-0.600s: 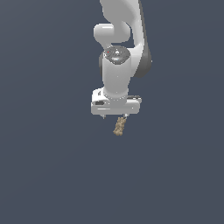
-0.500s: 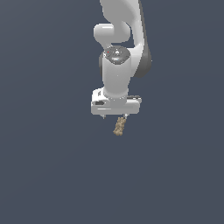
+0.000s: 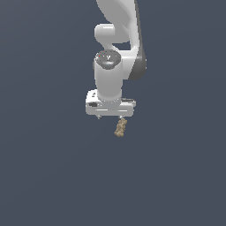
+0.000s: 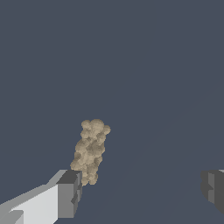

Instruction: Pick up the object and move it to a goal position.

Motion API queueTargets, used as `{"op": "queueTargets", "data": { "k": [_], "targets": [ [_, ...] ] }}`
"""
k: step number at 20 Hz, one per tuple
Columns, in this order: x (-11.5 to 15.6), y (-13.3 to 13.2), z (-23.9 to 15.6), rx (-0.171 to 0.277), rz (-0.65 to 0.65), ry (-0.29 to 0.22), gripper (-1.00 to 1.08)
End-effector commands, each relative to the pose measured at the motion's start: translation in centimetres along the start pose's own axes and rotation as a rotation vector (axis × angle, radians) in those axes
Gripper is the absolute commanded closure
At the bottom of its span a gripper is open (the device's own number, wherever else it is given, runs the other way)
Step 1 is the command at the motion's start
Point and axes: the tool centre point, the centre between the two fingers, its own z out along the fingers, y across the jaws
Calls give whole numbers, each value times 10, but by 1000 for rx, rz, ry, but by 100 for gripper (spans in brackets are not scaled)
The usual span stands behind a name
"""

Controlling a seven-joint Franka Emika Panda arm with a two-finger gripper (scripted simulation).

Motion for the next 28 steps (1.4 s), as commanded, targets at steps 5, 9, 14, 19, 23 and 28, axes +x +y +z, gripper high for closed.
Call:
{"op": "queueTargets", "data": {
  "k": [5,9,14,19,23,28],
  "targets": [
    [-1,-3,3,0,9,1,-92],
    [-3,-9,9,1,34,5,-92],
    [-7,-21,24,3,85,15,-92],
    [-15,-38,43,7,157,27,-92],
    [-21,-48,56,10,205,36,-92],
    [-26,-56,65,12,242,42,-92]
  ]
}}
